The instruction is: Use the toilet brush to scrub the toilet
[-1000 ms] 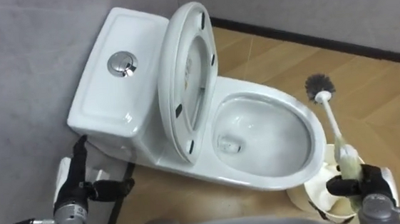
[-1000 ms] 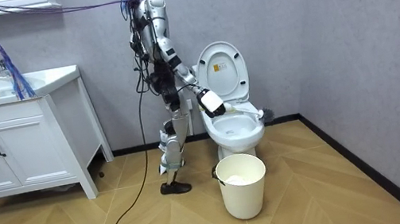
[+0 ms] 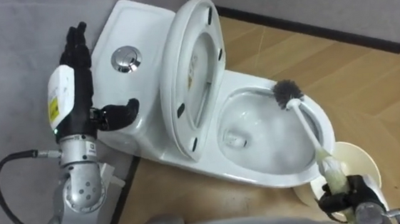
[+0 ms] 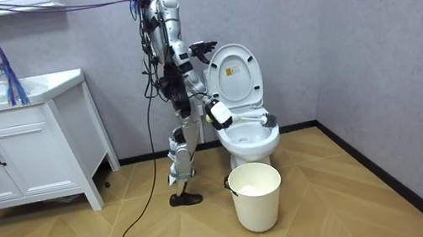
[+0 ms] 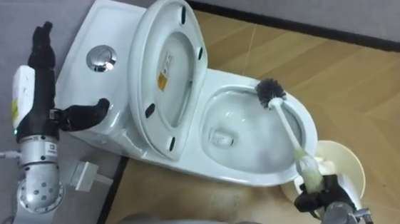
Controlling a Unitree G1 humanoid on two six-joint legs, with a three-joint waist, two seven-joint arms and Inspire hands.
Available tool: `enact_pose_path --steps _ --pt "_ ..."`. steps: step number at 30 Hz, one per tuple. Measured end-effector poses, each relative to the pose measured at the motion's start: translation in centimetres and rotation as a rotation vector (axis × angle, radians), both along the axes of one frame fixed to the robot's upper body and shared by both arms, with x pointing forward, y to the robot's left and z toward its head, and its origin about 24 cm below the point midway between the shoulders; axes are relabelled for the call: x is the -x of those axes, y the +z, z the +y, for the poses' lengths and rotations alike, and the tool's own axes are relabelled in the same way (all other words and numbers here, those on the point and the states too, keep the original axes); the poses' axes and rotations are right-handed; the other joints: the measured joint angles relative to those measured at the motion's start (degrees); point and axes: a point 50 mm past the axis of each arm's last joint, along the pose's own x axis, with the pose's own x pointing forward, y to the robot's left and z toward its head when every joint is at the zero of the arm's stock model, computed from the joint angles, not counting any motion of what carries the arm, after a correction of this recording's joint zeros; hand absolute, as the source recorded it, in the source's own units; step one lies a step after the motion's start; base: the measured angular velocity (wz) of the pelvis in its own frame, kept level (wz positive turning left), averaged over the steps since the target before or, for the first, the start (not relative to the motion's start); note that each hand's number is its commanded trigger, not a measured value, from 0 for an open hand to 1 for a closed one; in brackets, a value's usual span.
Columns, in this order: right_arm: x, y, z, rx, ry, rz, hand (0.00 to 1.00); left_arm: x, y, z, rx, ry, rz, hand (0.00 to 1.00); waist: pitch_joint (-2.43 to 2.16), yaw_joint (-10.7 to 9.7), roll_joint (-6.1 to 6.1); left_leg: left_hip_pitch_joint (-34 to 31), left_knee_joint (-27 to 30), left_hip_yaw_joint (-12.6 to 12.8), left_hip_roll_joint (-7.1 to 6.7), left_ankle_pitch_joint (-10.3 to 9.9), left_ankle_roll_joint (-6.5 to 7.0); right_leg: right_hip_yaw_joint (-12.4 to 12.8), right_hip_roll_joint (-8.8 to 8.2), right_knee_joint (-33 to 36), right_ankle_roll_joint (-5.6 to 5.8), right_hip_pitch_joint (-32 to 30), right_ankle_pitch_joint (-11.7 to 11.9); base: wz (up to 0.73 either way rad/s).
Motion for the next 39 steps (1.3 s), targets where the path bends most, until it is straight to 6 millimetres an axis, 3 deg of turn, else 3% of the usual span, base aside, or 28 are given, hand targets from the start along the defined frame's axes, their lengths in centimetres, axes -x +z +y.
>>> enact_pose_path --steps 1,2,3,4,5,6,7,9,10,12,14,17,19,22,28,34,39 --pt "-1.1 0.2 0.1 0.003 0.021 -0.015 1.00 -0.2 -0.5 -0.1 -0.005 -0.003 0.016 0.00 0.12 1.0 0.98 -0.5 -0.3 -6.0 0.75 0.0 -0.05 1.1 1.25 1.2 -2.56 -5.4 -1.0 -1.04" --pt "-2.8 0.6 0.4 0.018 0.087 -0.048 1.00 -0.2 -0.9 0.4 -0.019 0.005 0.036 0.00 0.13 0.7 1.13 -2.9 1.3 -6.9 1.11 -0.2 -0.37 2.0 2.65 -2.4 -4.08 -10.0 4.9 -0.82" --pt "-3.4 0.8 0.3 0.039 0.116 -0.056 1.00 -0.2 -1.6 0.3 -0.021 -0.007 0.068 0.00 0.11 -0.2 1.82 -4.5 2.7 -6.7 1.31 -0.2 -1.38 0.0 2.36 -2.1 -4.44 -10.4 6.3 -0.07" --pt "-3.3 1.0 -0.1 0.082 0.151 -0.046 1.00 -0.7 -2.3 -0.1 -0.025 -0.035 0.100 0.00 0.32 -1.8 1.52 -6.5 3.6 -3.9 1.35 0.5 -3.04 -1.2 1.72 -1.8 -4.60 -10.6 6.6 0.55" --pt "-3.1 1.0 -0.5 0.111 0.176 -0.023 1.00 -1.2 -2.4 -0.3 -0.027 -0.048 0.105 0.00 0.52 -2.2 1.21 -8.2 2.4 -1.8 1.45 1.7 -3.69 0.0 1.60 -1.9 -4.60 -10.7 6.6 0.52" --pt "-3.1 1.1 -0.8 0.124 0.183 -0.015 1.00 -1.3 -2.5 -0.4 -0.028 -0.054 0.107 0.00 0.53 -2.2 1.20 -9.3 1.5 -0.6 1.56 2.5 -3.38 0.9 1.61 -2.0 -4.56 -10.8 6.6 0.35" --pt "-3.3 1.3 -1.1 0.142 0.203 -0.015 1.00 -1.6 -2.6 -0.6 -0.027 -0.068 0.106 0.00 0.55 -2.1 1.15 -11.1 0.4 1.4 1.68 4.1 -1.89 1.6 1.49 -1.5 -4.25 -11.4 6.4 0.17" --pt "-4.1 1.7 -1.2 0.175 0.253 -0.021 1.00 -1.6 -2.8 -0.9 -0.026 -0.090 0.099 0.00 0.64 -1.4 0.64 -11.3 1.0 2.9 1.41 4.8 -1.54 1.4 0.93 -0.5 -3.95 -12.6 6.2 -0.04" --pt "-5.0 2.0 -1.2 0.205 0.306 -0.030 1.00 -1.6 -2.9 -1.2 -0.025 -0.107 0.098 0.00 0.70 0.0 0.04 -11.9 1.3 3.9 1.29 4.8 -1.49 1.4 0.78 0.1 -3.85 -13.7 6.2 -0.25" --pt "-5.9 2.4 -1.4 0.265 0.410 -0.011 1.00 -2.0 -3.0 -1.6 -0.021 -0.126 0.089 0.00 0.76 1.3 -0.14 -13.6 2.5 3.9 0.90 4.8 -1.45 0.0 0.52 0.1 -3.85 -14.8 6.2 -0.11" --pt "-7.1 2.7 -1.2 0.337 0.541 0.032 1.00 -2.6 -3.2 -2.2 -0.027 -0.158 0.099 0.00 0.52 1.7 0.75 -15.3 3.2 4.0 0.58 5.0 -1.04 -1.0 -0.13 0.3 -3.87 -15.7 6.2 0.21" --pt "-7.8 2.8 -0.3 0.406 0.722 0.060 1.00 -2.9 -3.4 -2.7 -0.030 -0.186 0.100 0.00 0.57 4.2 1.14 -16.5 3.3 5.2 0.19 5.1 -0.70 -0.3 -0.73 2.3 -4.04 -18.0 5.8 -0.05" --pt "-8.4 3.0 0.0 0.454 0.784 0.049 1.00 -2.9 -3.5 -2.8 -0.027 -0.191 0.099 0.00 0.67 4.8 1.04 -17.8 3.3 5.5 -0.25 5.3 -0.47 0.1 -1.32 4.1 -4.07 -20.0 5.2 -0.08" --pt "-9.3 3.9 -0.4 0.550 0.838 0.026 1.00 -2.9 -3.4 -2.7 -0.021 -0.182 0.086 0.00 0.67 4.8 1.03 -19.1 4.0 5.9 -0.47 5.4 -0.41 0.3 -2.07 5.6 -4.27 -22.1 4.7 -0.01" --pt "-9.9 4.4 -0.4 0.621 0.887 -0.014 1.00 -2.9 -3.2 -2.7 0.020 -0.172 0.049 0.00 0.77 4.7 0.86 -20.8 5.5 6.0 0.07 5.4 -0.54 0.0 -1.97 6.1 -4.69 -23.1 4.5 0.04" --pt "-11.0 5.4 -0.4 0.699 0.942 -0.055 1.00 -3.5 -2.5 -2.7 0.027 -0.172 -0.001 0.00 1.45 5.4 -0.26 -23.2 7.3 7.3 0.56 5.4 -0.64 0.4 -2.04 7.3 -5.08 -25.5 4.2 -0.02" --pt "-11.6 6.6 -1.3 0.780 0.980 -0.084 1.00 -4.2 -1.9 -2.9 0.024 -0.181 -0.036 0.00 1.31 6.2 0.03 -26.8 10.2 7.0 0.88 5.2 -0.77 -0.2 -2.06 8.5 -5.46 -27.8 4.2 0.05"
